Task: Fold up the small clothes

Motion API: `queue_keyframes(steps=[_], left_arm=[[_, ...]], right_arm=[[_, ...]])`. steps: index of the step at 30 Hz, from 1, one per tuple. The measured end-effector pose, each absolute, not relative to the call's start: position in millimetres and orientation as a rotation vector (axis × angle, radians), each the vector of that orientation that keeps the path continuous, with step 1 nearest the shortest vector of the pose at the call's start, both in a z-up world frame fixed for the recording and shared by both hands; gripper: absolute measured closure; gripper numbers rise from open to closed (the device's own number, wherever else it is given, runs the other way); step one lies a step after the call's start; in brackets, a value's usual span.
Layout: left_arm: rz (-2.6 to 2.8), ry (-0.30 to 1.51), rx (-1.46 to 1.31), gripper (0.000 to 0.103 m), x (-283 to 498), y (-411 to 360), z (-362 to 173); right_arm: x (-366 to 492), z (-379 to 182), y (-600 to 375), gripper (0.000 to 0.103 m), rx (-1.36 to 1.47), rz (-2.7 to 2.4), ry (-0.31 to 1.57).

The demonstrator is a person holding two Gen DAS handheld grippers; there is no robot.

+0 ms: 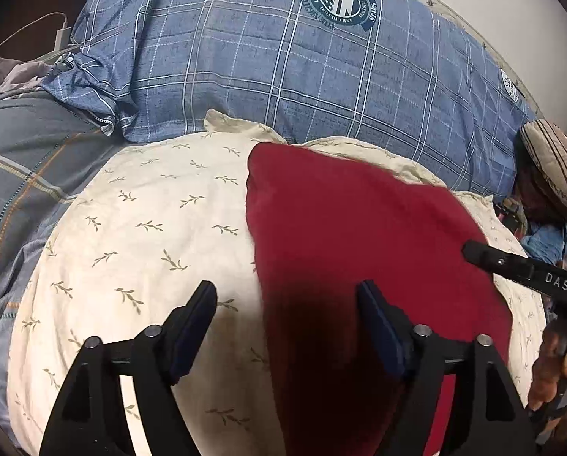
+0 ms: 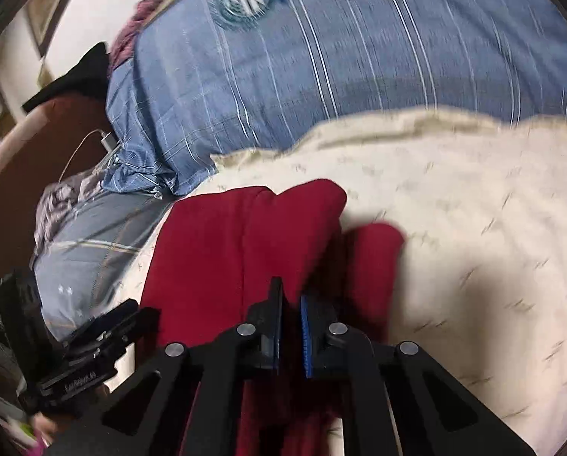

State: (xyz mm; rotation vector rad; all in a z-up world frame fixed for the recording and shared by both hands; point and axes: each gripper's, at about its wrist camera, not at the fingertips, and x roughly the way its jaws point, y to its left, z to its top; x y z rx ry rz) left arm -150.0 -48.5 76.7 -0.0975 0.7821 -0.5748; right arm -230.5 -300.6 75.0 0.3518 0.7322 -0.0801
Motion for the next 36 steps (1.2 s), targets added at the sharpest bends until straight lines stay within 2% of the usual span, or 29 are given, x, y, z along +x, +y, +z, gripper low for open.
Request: queue_keyframes(steps=[4,7,9,12,14,16,24,26,28,36], left_arm=[[-0.574,0.790,-0.077,0.023,-145.0,-60.0,69.1],[-0.564,0.779,-0.063,0.021,-145.1,-60.9,69.1],[-0.557,0.775,-0.060,0.020,-145.4,-60.3,68.1],[-0.555,0.783,-0.068,0.020,-143.5,-60.5,67.9],[-0.554,0.785,-0.072,0.019,-142.6,-61.4,67.2],[-0.553,0.781,-0.069,0.019,-142.4,-62.2,67.1],[-0.555,0.780,-0.072,0.018,-141.0,-61.9,65.8],[-0.557,0.779,-0.072,0.016,-140.5,-61.8,65.4],[-0.559,0.782,-0.074,0.016,-138.8,-62.4,64.6],[-0.551,0.776,-0.066,0.015,-137.1,-65.3,64.0]], right_arm=[[-215.8,49.2,-296.9,0.096,0.294,-0.146,0.784],[-218.8,52.5,-292.2,0.094,0.283,-0.167,0.778],[-223.5,61.3,-292.9,0.083,0.308,-0.181,0.785],[-233.8,79.9,-288.8,0.077,0.326,-0.158,0.754],[-242.0,92.7,-282.2,0.063,0.334,-0.121,0.701],[-244.0,99.0,-275.0,0.060,0.341,-0.071,0.674],[-204.6,72.8,-259.1,0.062,0.270,-0.109,0.751],[-194.4,60.4,-270.7,0.069,0.305,-0.143,0.785],[-187.4,53.9,-276.7,0.071,0.327,-0.132,0.791],[-186.5,55.9,-268.4,0.070,0.268,-0.139,0.780]])
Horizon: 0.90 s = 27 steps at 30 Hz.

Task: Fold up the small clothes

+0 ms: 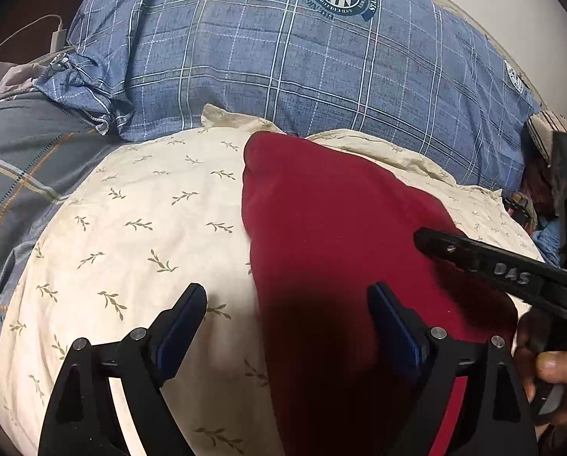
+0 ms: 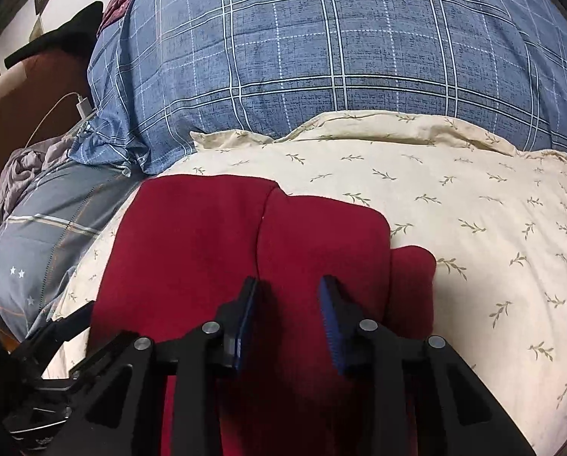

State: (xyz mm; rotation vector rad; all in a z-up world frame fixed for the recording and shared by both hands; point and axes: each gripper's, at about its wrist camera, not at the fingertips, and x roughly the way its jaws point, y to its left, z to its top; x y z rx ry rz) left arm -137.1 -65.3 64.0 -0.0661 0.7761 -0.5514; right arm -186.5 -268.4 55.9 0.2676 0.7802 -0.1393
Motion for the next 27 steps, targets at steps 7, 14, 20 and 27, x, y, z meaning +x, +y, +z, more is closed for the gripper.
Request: queue_keyframes(steps=[7,14,20,27], left_arm=[[-0.540,0.744,-0.038,0.015,-142.8,-66.6,64.2],[-0.527,0.692,-0.001,0.015,-158.4,-63.7,63.5],[-0.509,0.693,0.003,0.015,-178.7,-52.0,69.5],[-0.477,0.689,0.003,0.015,-202.1,-40.1,81.0]], right_arm=[[-237.0,68.9,-252.7,0.058,0.251,-0.093,0.751],[-246.9,52.7,-245.6,0.056,0.157,-0.168,0.777],[-267.7,65.5,-232.5,0.036,0.133,-0.158,0.768],[-289.3,75.5,-230.0,0.025,0.148,-0.189,0.759]])
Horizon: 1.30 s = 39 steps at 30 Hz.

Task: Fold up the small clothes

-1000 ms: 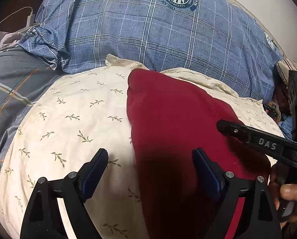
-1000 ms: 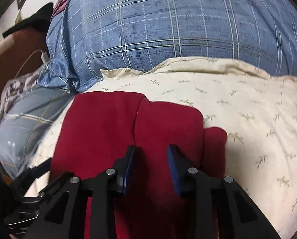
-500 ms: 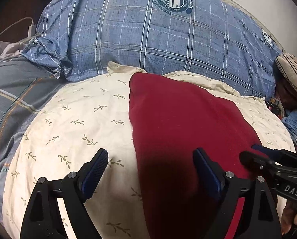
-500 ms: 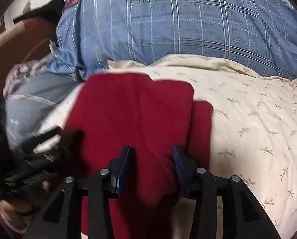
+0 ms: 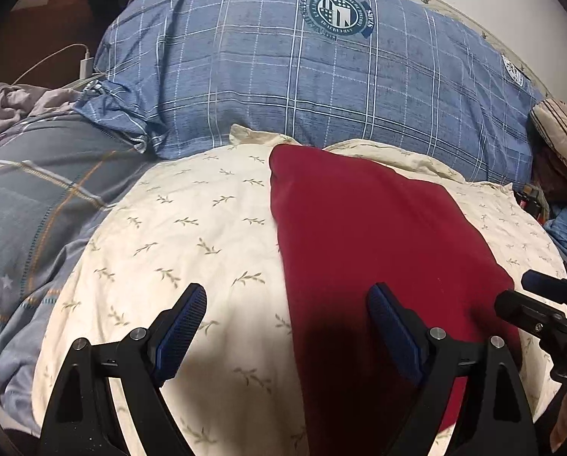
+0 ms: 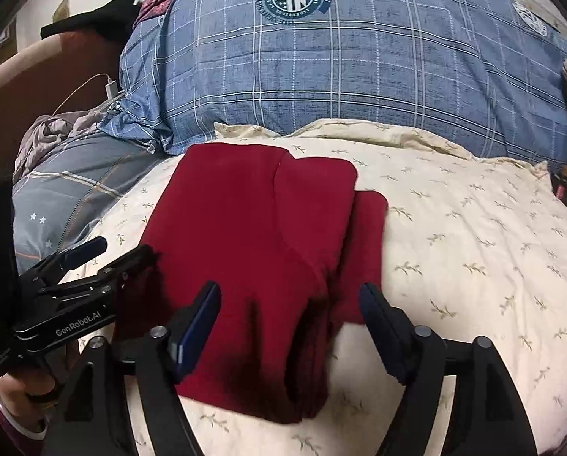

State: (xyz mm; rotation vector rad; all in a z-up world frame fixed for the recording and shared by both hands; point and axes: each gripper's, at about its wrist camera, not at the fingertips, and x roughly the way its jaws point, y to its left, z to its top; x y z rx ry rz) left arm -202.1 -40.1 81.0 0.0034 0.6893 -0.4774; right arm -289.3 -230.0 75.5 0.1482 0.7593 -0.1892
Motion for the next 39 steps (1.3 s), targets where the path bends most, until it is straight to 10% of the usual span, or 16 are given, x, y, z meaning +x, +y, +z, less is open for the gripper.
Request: queue_keyframes(steps=[39], left_arm=[[-0.507,0.651,0.094,0.016,-232.1,-27.0,87.8]], right_arm=[[-322.3,67.8,-234.0,0.024,0.305,-0.264,0.794]])
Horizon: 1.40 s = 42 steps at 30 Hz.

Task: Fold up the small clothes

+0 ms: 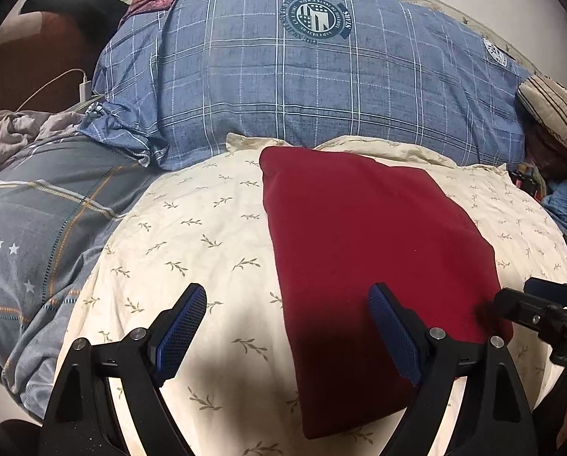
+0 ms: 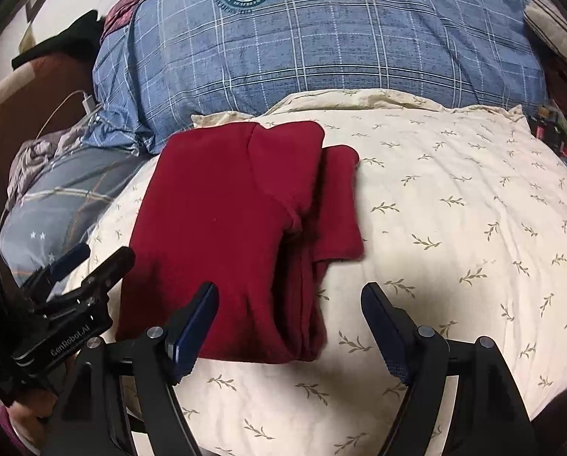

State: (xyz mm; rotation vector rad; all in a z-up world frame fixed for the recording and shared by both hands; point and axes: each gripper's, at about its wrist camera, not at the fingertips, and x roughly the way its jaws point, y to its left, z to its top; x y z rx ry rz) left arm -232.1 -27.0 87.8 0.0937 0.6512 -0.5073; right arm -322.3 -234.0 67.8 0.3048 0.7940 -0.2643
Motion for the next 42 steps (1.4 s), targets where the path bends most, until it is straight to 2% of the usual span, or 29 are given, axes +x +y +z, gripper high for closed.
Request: queue_keyframes(steps=[30,38,42], left_arm=[[-0.520,0.679,0.072,0.015,-223.4,-37.4,85.3],[-0.587,0.780,-0.007,0.015,-175.6,-35.5,89.6],[-0.638,0.864,-0.067,0.015,-142.8,-38.4,79.6]], right_arm=[[-312.2,66.5,-239.6,0.023,0.344,-0.269,0.790],[-274.2,70.3,-282.3,0.011,0.318,-0.250,0.717],[-249.3,53.0,-309.7,0.010,0.390,-0.203,0.764]])
